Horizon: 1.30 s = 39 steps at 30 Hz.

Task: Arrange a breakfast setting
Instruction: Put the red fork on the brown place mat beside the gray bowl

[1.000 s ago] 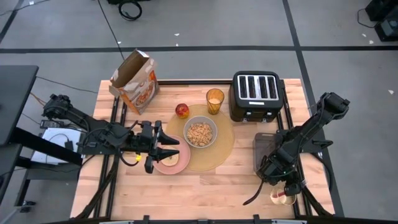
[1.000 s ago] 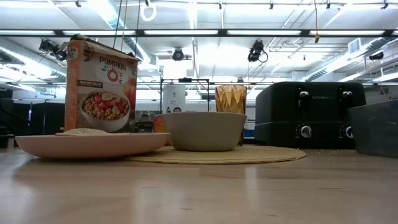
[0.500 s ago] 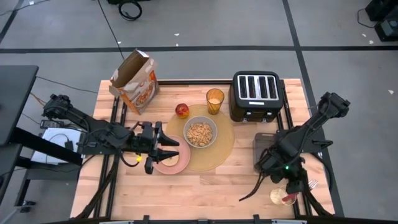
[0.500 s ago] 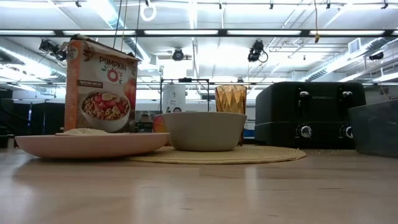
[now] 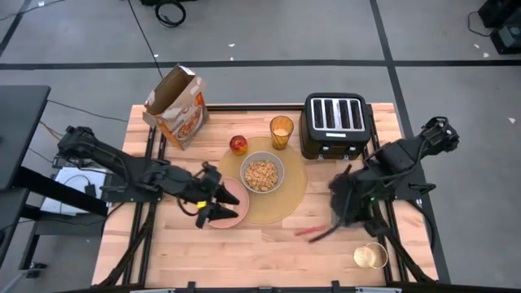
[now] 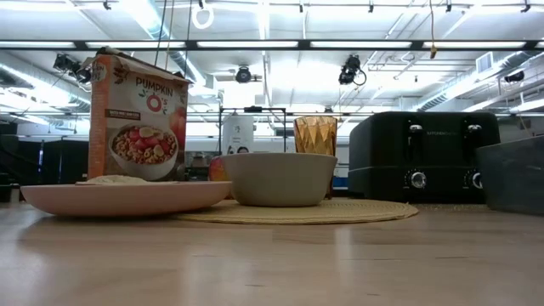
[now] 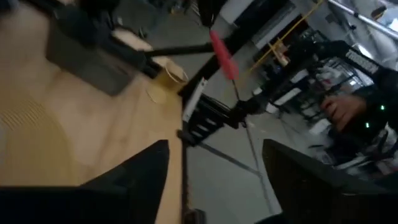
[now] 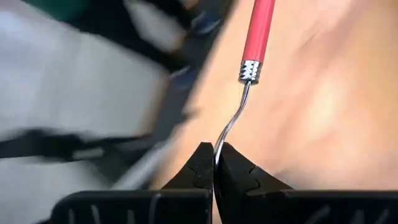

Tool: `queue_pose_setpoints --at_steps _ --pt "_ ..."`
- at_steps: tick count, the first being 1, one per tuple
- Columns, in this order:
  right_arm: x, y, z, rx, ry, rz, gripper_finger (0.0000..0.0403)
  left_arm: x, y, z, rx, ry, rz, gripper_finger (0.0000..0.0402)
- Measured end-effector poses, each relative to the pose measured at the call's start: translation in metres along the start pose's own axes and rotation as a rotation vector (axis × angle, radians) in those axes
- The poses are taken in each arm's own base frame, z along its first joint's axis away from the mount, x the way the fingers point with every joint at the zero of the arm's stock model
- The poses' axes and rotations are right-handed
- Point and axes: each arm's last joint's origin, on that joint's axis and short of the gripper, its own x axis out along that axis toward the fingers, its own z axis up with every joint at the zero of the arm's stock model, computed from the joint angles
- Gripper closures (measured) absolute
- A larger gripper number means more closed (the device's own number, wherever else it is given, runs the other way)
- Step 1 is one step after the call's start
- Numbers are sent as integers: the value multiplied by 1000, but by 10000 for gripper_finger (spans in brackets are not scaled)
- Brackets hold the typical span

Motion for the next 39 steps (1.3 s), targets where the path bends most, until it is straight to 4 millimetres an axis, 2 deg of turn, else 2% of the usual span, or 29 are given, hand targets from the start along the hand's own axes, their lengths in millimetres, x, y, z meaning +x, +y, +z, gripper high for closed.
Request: queue_pose_setpoints --at_steps 3,5,8,11,16,21,25,31,39 --pt "8 -13 16 -215 -68 -224 391 23 9 -5 -54 53 -37 111" --pt "17 -24 29 -313 -91 -355 391 39 11 -4 -79 49 -138 100" --pt "32 -37 50 -475 -113 -501 391 61 15 -1 -145 34 -316 93" --pt "41 -41 66 -630 -86 -610 391 75 25 0 -239 64 -381 92" --pt "41 -35 80 -901 0 -786 391 76 34 7 -314 65 -359 92" --pt "40 -40 92 -1145 143 -1037 391 75 37 12 -445 79 -379 92" --pt "34 -44 102 -1310 243 -1180 391 74 34 13 -485 127 -423 103" --pt "28 -41 111 -1547 311 -1249 391 70 27 18 -502 125 -530 139" --pt "25 -37 117 -1669 310 -1294 392 69 27 19 -514 142 -545 224"
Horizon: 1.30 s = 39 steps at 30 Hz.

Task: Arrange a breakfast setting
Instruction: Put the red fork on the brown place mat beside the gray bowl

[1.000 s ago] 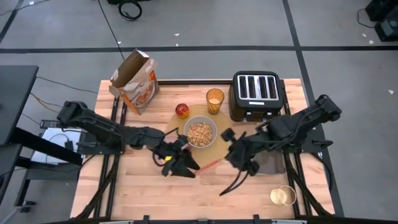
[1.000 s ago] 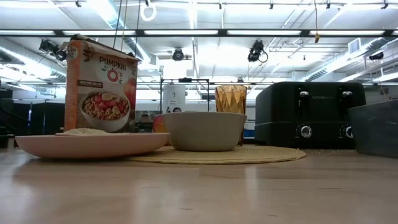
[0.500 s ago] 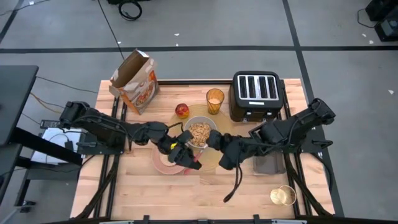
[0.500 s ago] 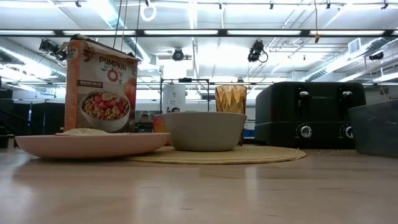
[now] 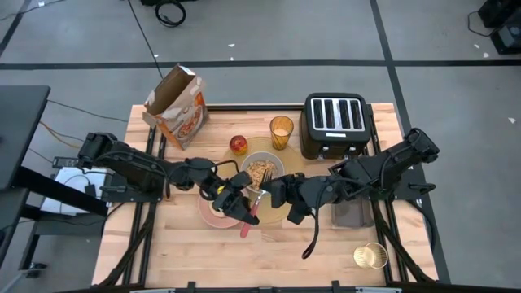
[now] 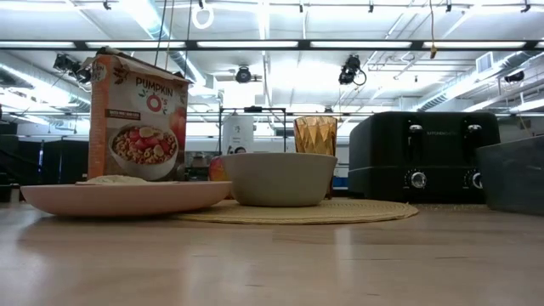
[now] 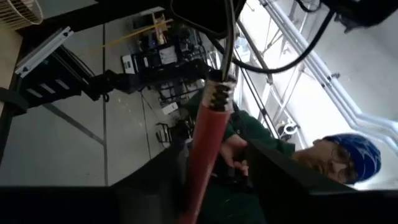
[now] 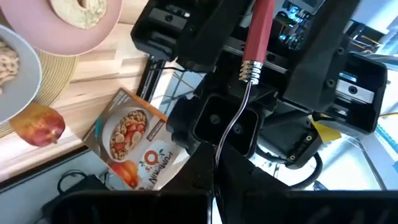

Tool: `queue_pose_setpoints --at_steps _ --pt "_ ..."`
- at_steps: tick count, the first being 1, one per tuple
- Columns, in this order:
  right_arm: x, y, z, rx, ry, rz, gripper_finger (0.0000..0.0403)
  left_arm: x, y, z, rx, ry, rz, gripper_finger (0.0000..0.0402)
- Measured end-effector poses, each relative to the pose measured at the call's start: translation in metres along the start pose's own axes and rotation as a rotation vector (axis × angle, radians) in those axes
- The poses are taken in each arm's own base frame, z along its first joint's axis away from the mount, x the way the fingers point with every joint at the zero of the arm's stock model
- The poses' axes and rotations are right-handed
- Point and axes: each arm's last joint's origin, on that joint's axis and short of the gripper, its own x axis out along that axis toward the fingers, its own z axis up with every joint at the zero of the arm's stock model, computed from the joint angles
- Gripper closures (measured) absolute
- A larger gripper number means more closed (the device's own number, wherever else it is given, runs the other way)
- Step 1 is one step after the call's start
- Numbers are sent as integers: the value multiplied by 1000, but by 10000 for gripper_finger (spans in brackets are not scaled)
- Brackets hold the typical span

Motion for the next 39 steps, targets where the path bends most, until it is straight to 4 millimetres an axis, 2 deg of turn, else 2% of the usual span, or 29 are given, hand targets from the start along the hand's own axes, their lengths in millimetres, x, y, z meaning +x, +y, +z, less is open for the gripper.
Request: queue_pose_setpoints --at_steps 8,17,24,29,34,39 --pt "-3 -6 3 6 -2 -47 381 -8 -1 14 130 41 -30 364" --pt "-4 -9 0 79 -6 -81 311 -18 0 29 180 45 -28 365" --pt "-16 -17 -11 178 14 -160 257 -26 -6 37 240 26 -35 365" --pt "-31 -19 -25 304 42 -181 248 -42 -18 49 323 -37 -30 365" --pt "-41 -16 -30 393 79 -149 249 -63 -38 56 410 -96 -9 365" --pt "-53 -8 -41 629 137 -110 249 -83 -62 52 509 -146 29 365"
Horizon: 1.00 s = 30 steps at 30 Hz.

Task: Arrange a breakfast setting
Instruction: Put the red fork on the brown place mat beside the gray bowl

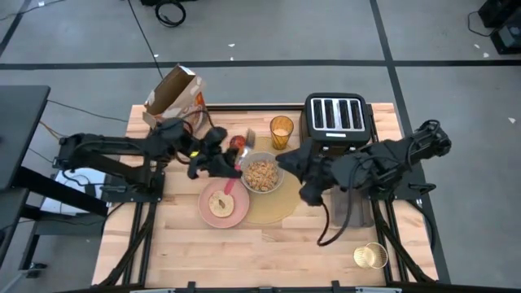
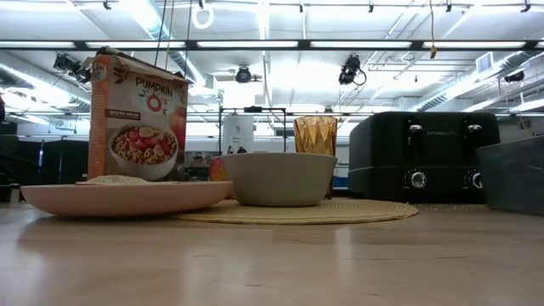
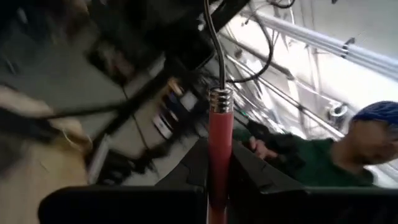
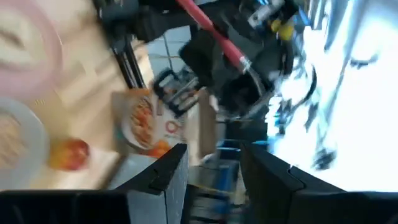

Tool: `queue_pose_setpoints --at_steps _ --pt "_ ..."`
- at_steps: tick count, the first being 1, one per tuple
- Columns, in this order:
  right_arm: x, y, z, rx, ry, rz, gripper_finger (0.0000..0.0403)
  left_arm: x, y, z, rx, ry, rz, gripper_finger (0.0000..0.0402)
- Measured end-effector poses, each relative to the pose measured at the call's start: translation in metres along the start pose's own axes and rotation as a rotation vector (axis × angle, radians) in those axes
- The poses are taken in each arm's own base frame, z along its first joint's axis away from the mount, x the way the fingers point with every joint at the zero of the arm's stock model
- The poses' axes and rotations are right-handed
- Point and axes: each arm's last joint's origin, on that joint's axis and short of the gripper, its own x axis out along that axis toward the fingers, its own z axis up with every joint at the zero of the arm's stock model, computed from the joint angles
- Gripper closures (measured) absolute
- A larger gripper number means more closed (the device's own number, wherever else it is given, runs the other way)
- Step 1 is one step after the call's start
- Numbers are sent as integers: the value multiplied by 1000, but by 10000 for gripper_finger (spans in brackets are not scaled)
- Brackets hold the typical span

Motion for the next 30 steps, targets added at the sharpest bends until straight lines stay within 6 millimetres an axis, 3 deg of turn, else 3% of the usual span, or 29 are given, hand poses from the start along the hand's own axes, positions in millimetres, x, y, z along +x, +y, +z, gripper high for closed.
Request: queue_pose_setpoints --at_steps 3,8,14,17,20,25,30 --pt "-3 1 -2 260 -19 28 249 -11 -11 7 87 -76 64 365" --pt "3 -2 -5 852 -28 29 249 -24 -20 11 212 -165 295 365" --pt "20 -19 -22 1542 -71 -71 249 -22 -39 29 425 -253 646 365" --pt "28 -26 -33 1789 -97 -110 249 -16 -45 33 519 -290 860 365" --pt "34 -32 -41 1909 -137 -152 249 -12 -49 32 612 -323 1077 365" --pt "43 -41 -44 1938 -207 -229 249 -9 -49 25 703 -370 1393 365" --pt "72 -37 -39 1841 -225 -294 247 -9 -45 21 718 -370 1496 365"
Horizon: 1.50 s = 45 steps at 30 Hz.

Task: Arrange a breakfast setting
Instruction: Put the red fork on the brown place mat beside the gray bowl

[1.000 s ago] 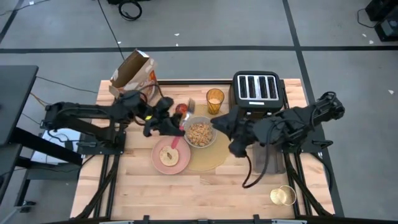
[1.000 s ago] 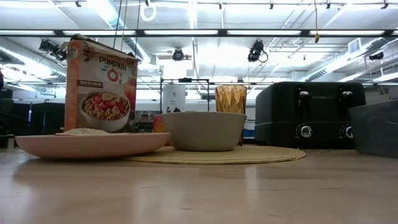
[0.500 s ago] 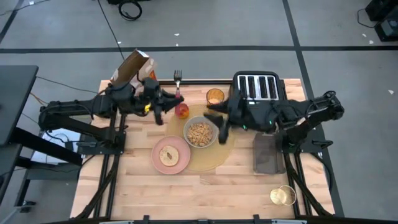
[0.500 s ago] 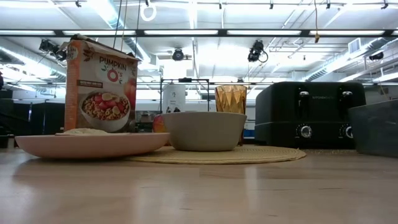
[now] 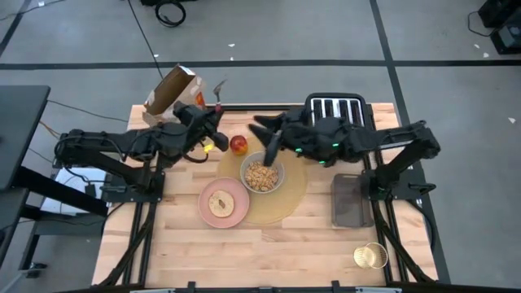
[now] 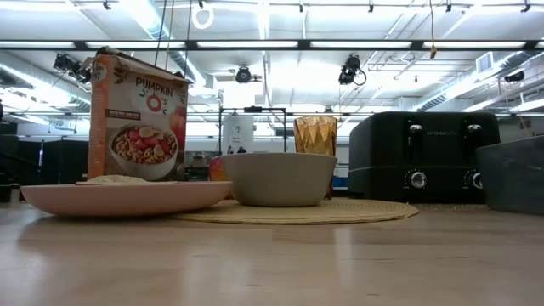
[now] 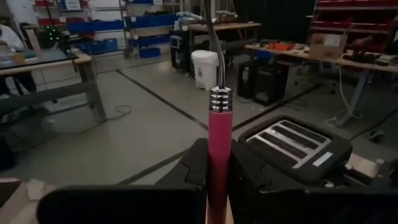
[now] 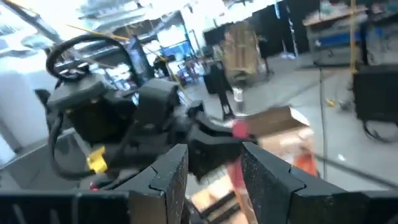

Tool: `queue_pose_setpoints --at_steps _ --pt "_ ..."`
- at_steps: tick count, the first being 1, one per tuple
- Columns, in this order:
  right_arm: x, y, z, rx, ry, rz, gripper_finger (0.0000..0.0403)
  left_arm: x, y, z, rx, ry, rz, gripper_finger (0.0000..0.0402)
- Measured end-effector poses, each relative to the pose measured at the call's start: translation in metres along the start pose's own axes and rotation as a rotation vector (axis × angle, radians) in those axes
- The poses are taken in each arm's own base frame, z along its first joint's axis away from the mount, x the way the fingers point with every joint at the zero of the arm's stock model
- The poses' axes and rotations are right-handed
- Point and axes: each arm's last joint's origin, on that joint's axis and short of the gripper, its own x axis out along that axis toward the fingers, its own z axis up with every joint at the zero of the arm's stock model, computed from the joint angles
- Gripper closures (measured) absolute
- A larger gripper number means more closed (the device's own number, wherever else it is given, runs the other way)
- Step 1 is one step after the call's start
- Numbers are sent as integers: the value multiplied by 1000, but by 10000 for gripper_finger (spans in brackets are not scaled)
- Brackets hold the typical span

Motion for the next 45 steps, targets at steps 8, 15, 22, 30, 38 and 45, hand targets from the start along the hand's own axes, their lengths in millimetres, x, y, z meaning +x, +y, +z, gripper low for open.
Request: queue_pose_setpoints --at_steps 8,15,22,30,38,45 --pt "50 -9 -23 -32 -117 -10 215 0 -4 -3 163 -5 69 365" --pt "86 -34 -41 -181 -118 -40 213 -2 -5 -1 309 -17 131 365" --pt "93 -50 -26 -137 -163 100 215 -3 -3 11 410 -62 139 365" --pt "92 -60 -11 -262 -199 192 215 -6 -8 23 533 -146 58 365" --pt "96 -69 -7 -458 -219 340 220 -4 -11 23 684 -199 -62 365" --pt "96 -69 -5 -468 -245 378 266 -4 -10 24 667 -183 -10 363"
